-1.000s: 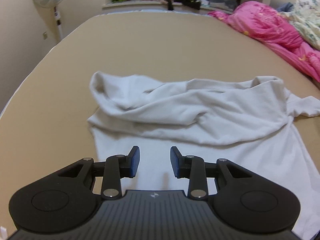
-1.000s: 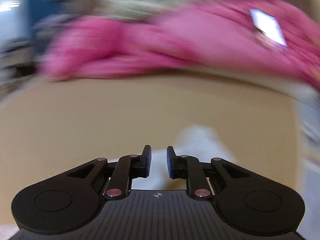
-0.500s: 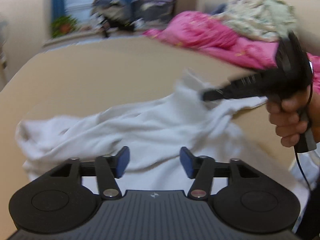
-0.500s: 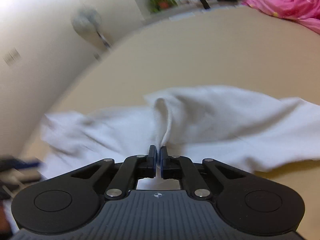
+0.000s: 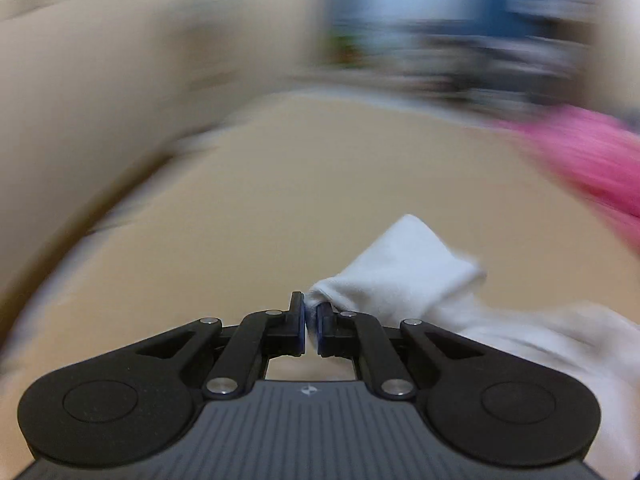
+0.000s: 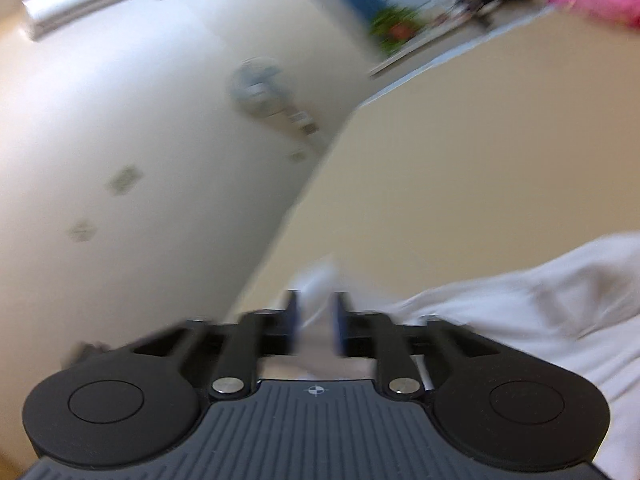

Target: Fold small clothes

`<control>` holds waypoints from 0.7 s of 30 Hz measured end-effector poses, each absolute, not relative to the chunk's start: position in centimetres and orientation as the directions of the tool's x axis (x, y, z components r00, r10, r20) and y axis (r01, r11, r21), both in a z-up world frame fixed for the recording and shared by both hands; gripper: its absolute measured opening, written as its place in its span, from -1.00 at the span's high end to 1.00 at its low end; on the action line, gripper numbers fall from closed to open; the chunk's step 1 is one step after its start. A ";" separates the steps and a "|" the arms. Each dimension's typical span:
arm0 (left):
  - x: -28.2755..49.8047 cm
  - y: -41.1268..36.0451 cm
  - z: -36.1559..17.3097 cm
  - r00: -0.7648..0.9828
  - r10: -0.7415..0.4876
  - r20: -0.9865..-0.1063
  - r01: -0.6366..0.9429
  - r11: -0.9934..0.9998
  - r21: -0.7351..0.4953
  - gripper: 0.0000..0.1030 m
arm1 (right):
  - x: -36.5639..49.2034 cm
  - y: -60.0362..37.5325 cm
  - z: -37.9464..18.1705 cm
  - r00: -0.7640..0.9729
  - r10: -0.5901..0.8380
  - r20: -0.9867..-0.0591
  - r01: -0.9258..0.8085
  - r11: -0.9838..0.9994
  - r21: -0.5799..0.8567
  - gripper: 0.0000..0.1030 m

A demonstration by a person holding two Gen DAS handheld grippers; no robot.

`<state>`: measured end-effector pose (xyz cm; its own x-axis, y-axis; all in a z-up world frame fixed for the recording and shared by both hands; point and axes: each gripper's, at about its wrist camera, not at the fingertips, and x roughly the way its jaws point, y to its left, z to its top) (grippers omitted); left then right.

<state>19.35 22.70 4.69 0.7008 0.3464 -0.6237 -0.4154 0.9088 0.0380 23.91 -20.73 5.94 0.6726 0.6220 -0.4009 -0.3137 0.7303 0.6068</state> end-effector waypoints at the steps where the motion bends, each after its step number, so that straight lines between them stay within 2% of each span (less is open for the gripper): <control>1: 19.5 27.4 4.2 0.574 0.511 -0.640 -0.596 0.796 0.101 0.83 | 24.2 -21.2 5.7 0.708 0.555 -0.436 -0.276 0.786 0.553 0.19; 3: 18.6 34.3 3.4 0.253 0.734 -0.631 -0.845 0.485 0.225 0.78 | 24.9 -21.5 4.3 0.750 0.417 -0.513 -0.170 0.871 0.461 0.19; 4: 17.8 36.2 3.5 0.156 0.768 -0.621 -0.898 0.373 0.235 0.78 | 25.3 -22.2 3.2 0.758 0.359 -0.544 -0.102 0.890 0.444 0.19; 6: 17.2 36.3 4.1 0.212 0.753 -0.623 -0.909 0.385 0.157 0.77 | 26.1 -23.1 0.5 0.739 0.308 -0.599 0.006 0.886 0.464 0.18; 7: 17.6 34.9 4.4 0.298 0.727 -0.619 -0.881 0.459 0.115 0.66 | 26.4 -23.4 -0.7 0.731 0.297 -0.615 0.048 0.876 0.480 0.18; 8: 18.4 32.8 4.7 0.421 0.670 -0.611 -0.817 0.573 0.066 0.49 | 26.8 -23.6 -2.0 0.723 0.291 -0.627 0.085 0.863 0.498 0.17; 9: 19.5 30.3 4.8 0.546 0.578 -0.607 -0.715 0.698 0.022 0.09 | 27.2 -23.6 -3.2 0.713 0.287 -0.640 0.111 0.855 0.507 0.17; 10: 20.4 28.1 4.8 0.634 0.476 -0.609 -0.613 0.790 -0.021 -0.22 | 27.4 -23.6 -4.2 0.704 0.285 -0.650 0.130 0.849 0.513 0.17; 11: 21.4 25.5 4.4 0.713 0.331 -0.618 -0.483 0.871 -0.089 -0.24 | 26.8 -24.8 -5.4 0.697 0.287 -0.657 0.139 0.844 0.517 0.17; 13: 23.0 21.4 3.4 0.759 0.101 -0.643 -0.295 0.934 -0.201 -0.23 | 27.4 -24.5 -6.9 0.667 0.305 -0.680 0.157 0.835 0.528 0.16; 16: 25.3 15.7 0.2 0.665 -0.237 -0.709 -0.092 0.915 -0.392 -0.23 | 28.1 -23.3 -7.4 0.647 0.349 -0.678 0.133 0.823 0.551 0.01; 18: 26.2 13.0 -1.8 0.593 -0.292 -0.751 -0.073 0.909 -0.411 -0.23 | 28.9 -23.1 -7.7 0.636 0.375 -0.675 0.111 0.821 0.560 0.00; 21: 27.6 10.5 -4.4 0.505 -0.284 -0.815 -0.107 0.917 -0.385 -0.13 | 30.1 -22.4 -7.8 0.624 0.378 -0.684 0.082 0.839 0.538 -0.01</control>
